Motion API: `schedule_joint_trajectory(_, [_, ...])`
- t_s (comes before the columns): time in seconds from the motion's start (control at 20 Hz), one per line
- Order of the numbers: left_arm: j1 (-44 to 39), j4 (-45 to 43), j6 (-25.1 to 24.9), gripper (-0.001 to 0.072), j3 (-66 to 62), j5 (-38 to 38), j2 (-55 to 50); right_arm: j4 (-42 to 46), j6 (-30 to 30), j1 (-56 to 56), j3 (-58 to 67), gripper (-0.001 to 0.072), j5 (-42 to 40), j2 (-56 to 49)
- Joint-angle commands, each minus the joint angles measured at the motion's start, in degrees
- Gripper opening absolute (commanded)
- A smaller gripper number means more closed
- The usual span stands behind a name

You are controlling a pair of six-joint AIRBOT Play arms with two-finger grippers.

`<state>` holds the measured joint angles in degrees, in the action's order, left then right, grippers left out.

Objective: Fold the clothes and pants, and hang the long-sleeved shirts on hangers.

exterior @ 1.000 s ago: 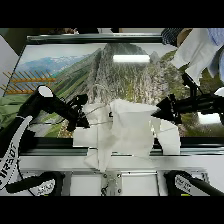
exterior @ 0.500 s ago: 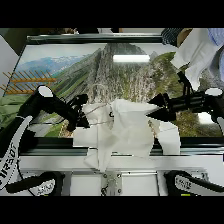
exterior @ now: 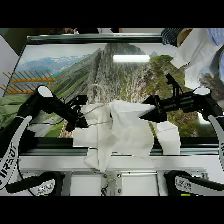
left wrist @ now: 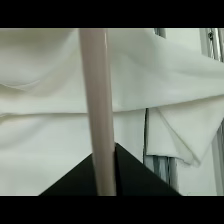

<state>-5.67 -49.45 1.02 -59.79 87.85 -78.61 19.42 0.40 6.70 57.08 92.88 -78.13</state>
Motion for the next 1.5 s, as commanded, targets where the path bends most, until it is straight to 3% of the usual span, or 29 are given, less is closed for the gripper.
schedule_joint_trajectory(0.0, [0.0,1.0,-0.1,0.0017,0.0,-0.5,0.0,-0.2,0.0,-0.8,0.0,0.0668,-1.3,-0.1])
schedule_joint_trajectory(0.35, [0.0,1.0,-0.1,0.0018,0.0,-0.5,0.0,-0.2,-0.7,-0.8,0.0,0.0645,-1.6,-0.1])
schedule_joint_trajectory(0.7, [0.0,1.0,-0.1,0.0018,0.0,-0.5,0.0,-3.2,-1.3,-0.8,0.0,0.004,-1.2,-0.1])
schedule_joint_trajectory(0.8, [0.0,1.0,-0.1,0.0018,0.0,-0.5,0.0,-3.6,-3.3,-0.9,0.0,0.0036,-1.1,-0.1])
schedule_joint_trajectory(1.05, [0.0,1.0,-0.1,0.0018,0.0,-0.6,0.0,-3.6,-16.5,-0.8,0.0,0.0036,-1.0,-0.1])
schedule_joint_trajectory(1.45, [0.0,1.0,0.3,0.0018,0.0,-0.6,0.0,-3.6,-18.7,-0.8,0.0,0.0034,-1.2,-0.1])
